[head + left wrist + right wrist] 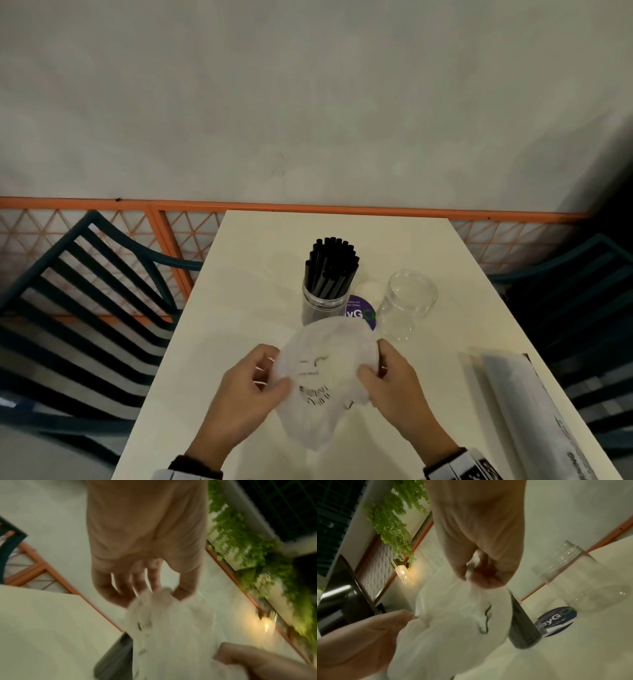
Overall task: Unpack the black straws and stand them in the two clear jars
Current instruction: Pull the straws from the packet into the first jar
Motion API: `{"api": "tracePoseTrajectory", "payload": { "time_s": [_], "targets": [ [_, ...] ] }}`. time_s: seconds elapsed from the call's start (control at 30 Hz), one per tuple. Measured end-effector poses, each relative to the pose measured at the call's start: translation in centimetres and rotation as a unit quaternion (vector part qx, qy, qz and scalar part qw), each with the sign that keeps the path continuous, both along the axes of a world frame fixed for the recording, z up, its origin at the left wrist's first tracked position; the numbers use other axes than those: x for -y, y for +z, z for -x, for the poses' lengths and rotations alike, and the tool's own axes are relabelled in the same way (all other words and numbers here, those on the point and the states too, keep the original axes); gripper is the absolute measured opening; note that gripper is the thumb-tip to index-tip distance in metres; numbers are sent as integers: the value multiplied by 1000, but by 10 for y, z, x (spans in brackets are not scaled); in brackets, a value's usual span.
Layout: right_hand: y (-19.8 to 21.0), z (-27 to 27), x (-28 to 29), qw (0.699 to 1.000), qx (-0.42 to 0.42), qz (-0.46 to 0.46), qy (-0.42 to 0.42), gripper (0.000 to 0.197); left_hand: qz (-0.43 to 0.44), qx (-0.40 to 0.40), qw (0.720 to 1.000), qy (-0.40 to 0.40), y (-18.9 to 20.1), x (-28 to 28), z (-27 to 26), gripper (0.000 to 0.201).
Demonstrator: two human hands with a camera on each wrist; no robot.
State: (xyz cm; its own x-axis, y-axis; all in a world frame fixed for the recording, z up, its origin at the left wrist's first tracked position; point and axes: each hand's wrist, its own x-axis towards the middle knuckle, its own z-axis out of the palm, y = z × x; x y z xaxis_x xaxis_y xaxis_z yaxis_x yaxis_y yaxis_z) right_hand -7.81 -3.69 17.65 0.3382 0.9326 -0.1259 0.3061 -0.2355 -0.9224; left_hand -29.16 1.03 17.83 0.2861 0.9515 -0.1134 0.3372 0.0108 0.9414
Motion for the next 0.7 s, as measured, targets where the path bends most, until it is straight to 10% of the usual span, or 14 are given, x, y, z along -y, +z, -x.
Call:
{"api": "tracePoseTrajectory", "payload": {
  "time_s": [0.2, 0.4, 0.57, 0.7],
  "targets": [
    [-23, 1, 13, 985, 168, 16, -20, 42, -202, -225, 935, 183, -21, 1, 28, 19],
    [-28, 3, 25, 964, -237, 75, 91, 12, 45, -45, 988, 141, -34, 3, 36, 16],
    [-27, 10, 25, 965, -246, 68, 56, 4, 217, 194, 956, 45, -34, 5, 42, 22],
    [-34, 20, 23, 981, -167, 87, 53, 10, 179, 117, 977, -24, -30, 4, 44, 41]
  ]
}}
